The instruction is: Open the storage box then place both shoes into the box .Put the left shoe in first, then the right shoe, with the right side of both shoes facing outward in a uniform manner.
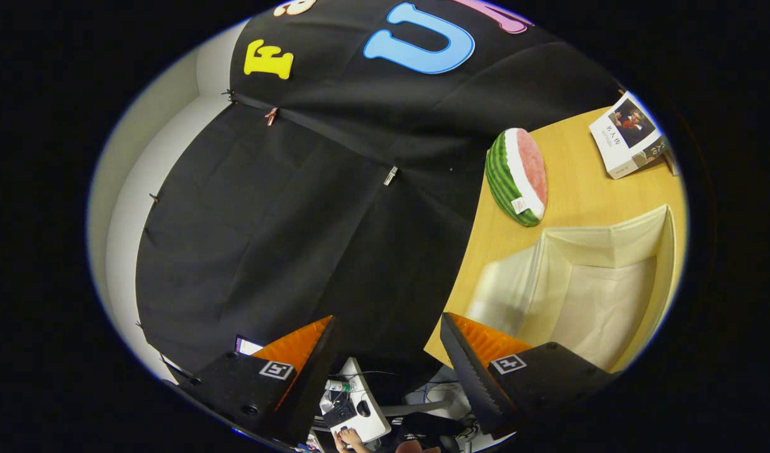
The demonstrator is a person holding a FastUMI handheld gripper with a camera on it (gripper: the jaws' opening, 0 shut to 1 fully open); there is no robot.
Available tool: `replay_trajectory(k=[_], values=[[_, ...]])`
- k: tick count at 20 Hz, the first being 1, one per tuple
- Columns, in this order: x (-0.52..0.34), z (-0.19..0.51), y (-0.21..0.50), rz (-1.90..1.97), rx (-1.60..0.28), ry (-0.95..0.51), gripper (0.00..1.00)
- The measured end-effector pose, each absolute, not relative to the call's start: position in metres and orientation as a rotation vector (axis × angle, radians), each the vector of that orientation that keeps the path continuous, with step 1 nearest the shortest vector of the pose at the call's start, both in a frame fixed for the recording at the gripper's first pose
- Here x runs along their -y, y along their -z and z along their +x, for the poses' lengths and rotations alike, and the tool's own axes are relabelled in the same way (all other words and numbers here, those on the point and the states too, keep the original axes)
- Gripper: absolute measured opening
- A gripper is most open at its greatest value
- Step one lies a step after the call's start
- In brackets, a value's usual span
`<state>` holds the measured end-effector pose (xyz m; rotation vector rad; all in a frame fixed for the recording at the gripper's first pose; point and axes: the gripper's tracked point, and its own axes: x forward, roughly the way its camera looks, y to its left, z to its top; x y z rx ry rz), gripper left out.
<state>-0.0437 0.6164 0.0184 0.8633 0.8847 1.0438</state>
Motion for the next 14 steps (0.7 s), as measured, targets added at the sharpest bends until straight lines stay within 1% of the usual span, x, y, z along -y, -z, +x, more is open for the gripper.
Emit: replay_trajectory(k=[6, 9, 14], values=[[-0.527, -0.043, 0.002, 0.660, -0.727, -0.899, 0.97], [-0.461, -0.050, 0.032, 0.491, -0.681, -0.768, 0.97], [-0.347, -0.082, 0.092, 0.285, -0.695, -0.536, 0.97]])
